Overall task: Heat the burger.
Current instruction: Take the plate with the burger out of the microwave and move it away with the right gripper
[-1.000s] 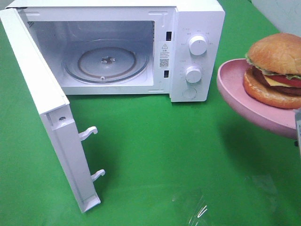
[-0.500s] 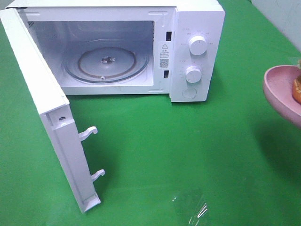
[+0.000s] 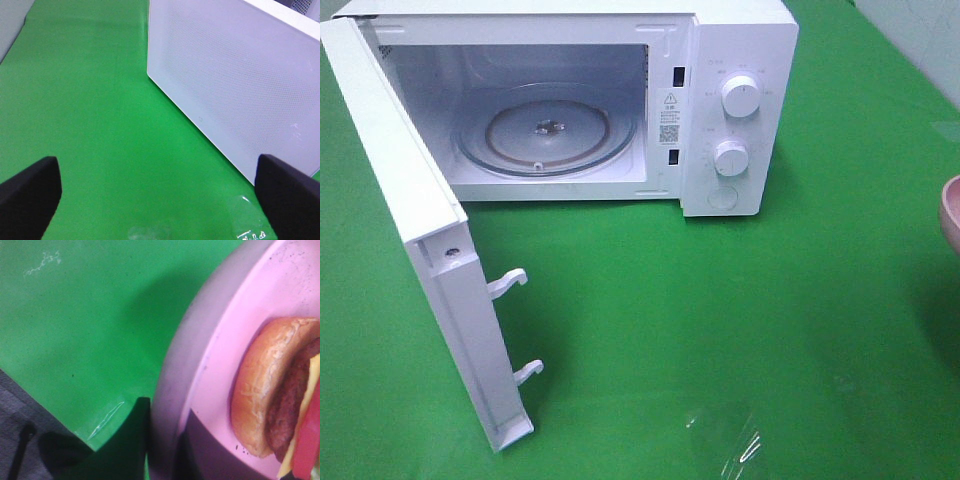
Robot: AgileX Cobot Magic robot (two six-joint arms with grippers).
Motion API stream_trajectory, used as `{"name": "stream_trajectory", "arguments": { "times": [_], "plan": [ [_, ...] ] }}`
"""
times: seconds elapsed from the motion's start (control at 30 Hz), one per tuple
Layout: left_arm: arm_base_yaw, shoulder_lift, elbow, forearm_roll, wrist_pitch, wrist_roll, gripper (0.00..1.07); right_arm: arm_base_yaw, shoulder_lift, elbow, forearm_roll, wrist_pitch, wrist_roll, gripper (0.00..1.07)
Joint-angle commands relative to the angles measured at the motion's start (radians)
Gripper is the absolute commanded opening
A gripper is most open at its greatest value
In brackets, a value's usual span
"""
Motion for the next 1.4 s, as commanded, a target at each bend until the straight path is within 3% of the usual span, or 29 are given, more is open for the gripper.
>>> {"name": "stream_trajectory", "arguments": {
  "times": [0.03,0.4,0.6,1.4],
  "plan": [
    [0.004,-0.017,0.003,-0.005,-0.008,-0.005,0.97,-0.006,0.05,-0.068,-0.084,0.018,0.1,0.0],
    [0.004,-0.017,0.003,-0.005,-0.008,-0.005,0.97,-0.006,0.199,-0.166,-0.107,0.116,0.281,0.0],
    [0.004,-0.017,0.003,-0.005,-0.008,-0.005,0.97,-0.006,0.275,-0.166,-0.144,0.159,0.6,0.0],
    [0.004,-0.017,0.003,-0.005,-0.008,-0.005,0.97,-0.009,0.525,-0.166,-0.144,0.068,0.835,0.0]
  ]
}}
